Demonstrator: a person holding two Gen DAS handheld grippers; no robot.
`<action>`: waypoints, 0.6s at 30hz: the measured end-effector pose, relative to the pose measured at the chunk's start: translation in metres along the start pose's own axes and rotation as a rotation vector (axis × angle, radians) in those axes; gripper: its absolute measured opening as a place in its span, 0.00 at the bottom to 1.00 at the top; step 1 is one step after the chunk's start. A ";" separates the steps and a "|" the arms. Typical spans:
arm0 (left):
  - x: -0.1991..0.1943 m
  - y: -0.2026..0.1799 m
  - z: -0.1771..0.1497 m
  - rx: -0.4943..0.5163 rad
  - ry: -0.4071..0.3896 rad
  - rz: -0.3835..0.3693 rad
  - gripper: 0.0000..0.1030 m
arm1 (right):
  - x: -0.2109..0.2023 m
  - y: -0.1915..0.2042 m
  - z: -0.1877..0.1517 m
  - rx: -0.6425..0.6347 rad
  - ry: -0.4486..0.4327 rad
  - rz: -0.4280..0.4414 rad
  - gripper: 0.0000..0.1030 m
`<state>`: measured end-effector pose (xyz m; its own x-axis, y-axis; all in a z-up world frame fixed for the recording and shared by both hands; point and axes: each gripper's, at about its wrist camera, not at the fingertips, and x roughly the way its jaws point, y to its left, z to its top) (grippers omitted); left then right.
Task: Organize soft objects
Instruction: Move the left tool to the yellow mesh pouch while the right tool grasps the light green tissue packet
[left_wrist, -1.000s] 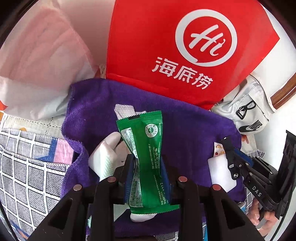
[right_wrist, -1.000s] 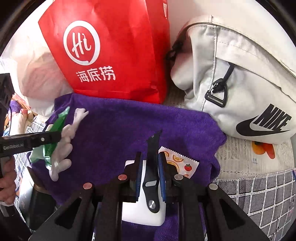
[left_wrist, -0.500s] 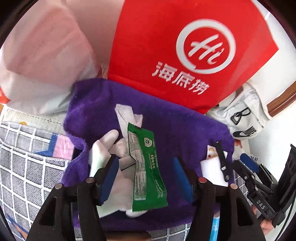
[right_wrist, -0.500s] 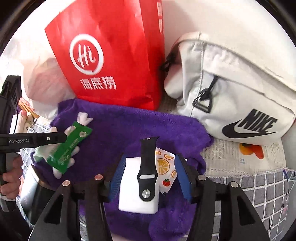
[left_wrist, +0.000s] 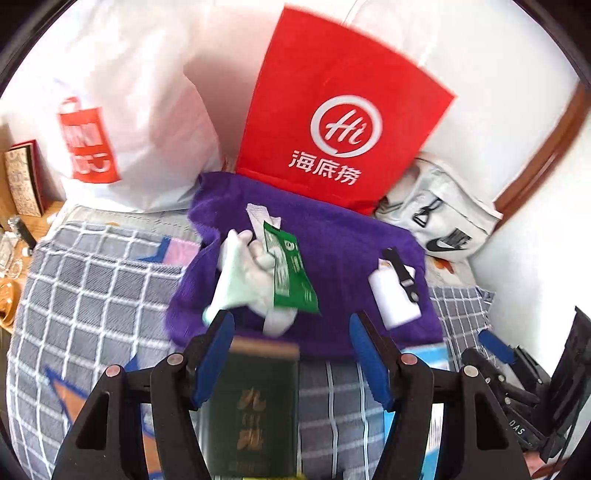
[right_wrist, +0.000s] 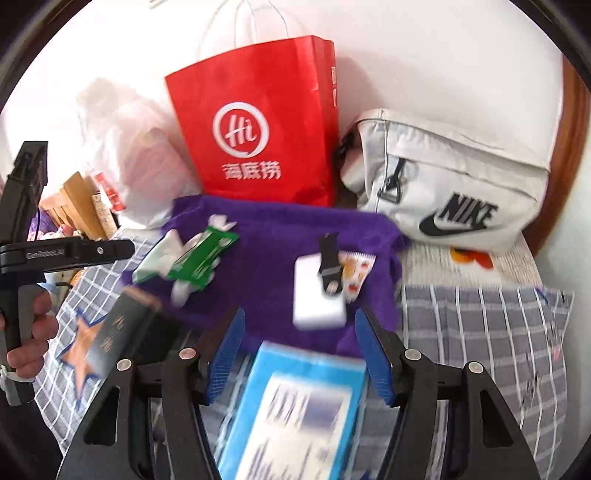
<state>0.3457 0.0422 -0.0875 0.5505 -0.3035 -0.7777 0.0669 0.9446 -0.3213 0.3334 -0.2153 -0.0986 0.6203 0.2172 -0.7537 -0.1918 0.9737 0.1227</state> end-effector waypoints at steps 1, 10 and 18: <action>-0.008 0.001 -0.006 0.006 -0.009 0.008 0.61 | -0.005 0.004 -0.006 0.002 0.002 0.008 0.60; -0.052 0.022 -0.080 -0.031 -0.014 0.060 0.61 | -0.056 0.057 -0.093 -0.026 0.037 0.126 0.63; -0.059 0.049 -0.140 -0.114 0.032 0.039 0.61 | -0.053 0.095 -0.171 -0.051 0.146 0.172 0.69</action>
<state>0.2000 0.0886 -0.1327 0.5242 -0.2719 -0.8070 -0.0503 0.9361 -0.3481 0.1517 -0.1458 -0.1571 0.4589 0.3637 -0.8107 -0.3260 0.9177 0.2272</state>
